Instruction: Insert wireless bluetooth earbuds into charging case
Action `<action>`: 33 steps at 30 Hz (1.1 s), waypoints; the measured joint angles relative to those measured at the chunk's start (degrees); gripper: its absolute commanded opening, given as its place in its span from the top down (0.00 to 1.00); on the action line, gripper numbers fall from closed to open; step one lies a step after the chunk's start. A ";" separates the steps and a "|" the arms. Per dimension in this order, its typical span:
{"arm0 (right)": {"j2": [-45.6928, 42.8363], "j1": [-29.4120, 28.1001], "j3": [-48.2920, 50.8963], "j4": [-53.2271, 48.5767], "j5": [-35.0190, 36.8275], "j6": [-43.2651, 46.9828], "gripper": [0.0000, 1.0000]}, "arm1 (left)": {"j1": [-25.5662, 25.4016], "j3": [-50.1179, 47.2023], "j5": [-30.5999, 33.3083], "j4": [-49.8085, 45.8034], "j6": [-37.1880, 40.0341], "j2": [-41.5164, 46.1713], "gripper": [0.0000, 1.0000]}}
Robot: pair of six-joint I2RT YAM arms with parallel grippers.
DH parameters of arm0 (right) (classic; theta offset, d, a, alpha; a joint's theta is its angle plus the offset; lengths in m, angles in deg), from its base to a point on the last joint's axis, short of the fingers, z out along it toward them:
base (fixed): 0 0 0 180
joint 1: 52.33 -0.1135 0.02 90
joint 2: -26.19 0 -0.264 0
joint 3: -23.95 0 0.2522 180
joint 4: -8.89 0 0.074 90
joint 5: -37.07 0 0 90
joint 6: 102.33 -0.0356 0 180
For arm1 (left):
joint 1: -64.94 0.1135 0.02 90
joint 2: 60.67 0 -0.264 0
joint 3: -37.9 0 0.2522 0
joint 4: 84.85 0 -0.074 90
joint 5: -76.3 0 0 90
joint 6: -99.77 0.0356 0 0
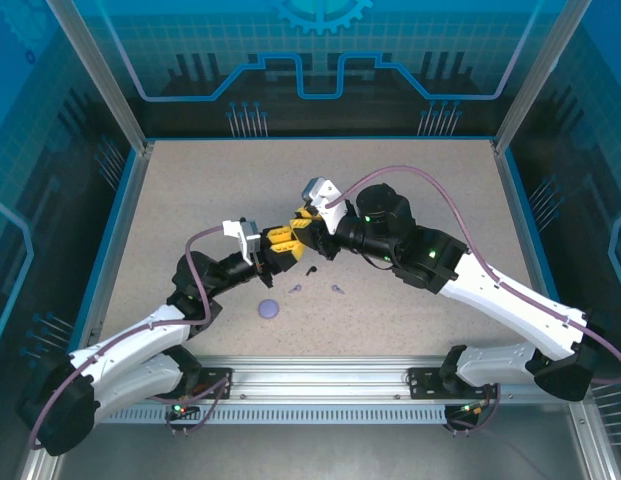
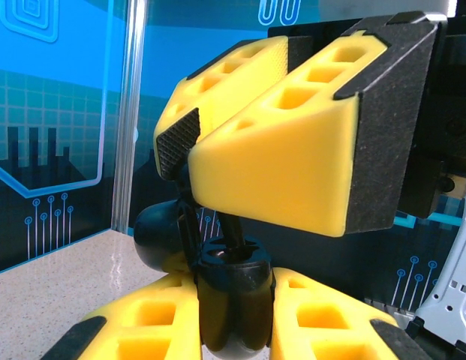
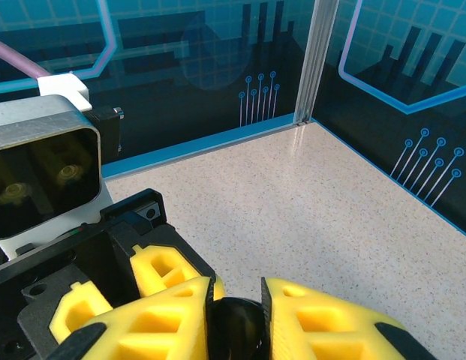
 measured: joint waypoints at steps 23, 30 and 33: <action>0.00 -0.15 0.15 -0.85 -1.31 -1.86 0.64 | -0.11 -0.26 1.05 0.17 0.00 0.00 0.96; 0.02 -0.33 -2.38 -3.61 -1.31 -2.93 0.44 | -0.15 -0.31 1.09 0.17 0.04 0.00 0.96; -0.52 -0.22 -4.07 -3.96 -1.31 -4.20 0.31 | -0.33 -0.31 1.46 0.17 0.07 0.00 0.97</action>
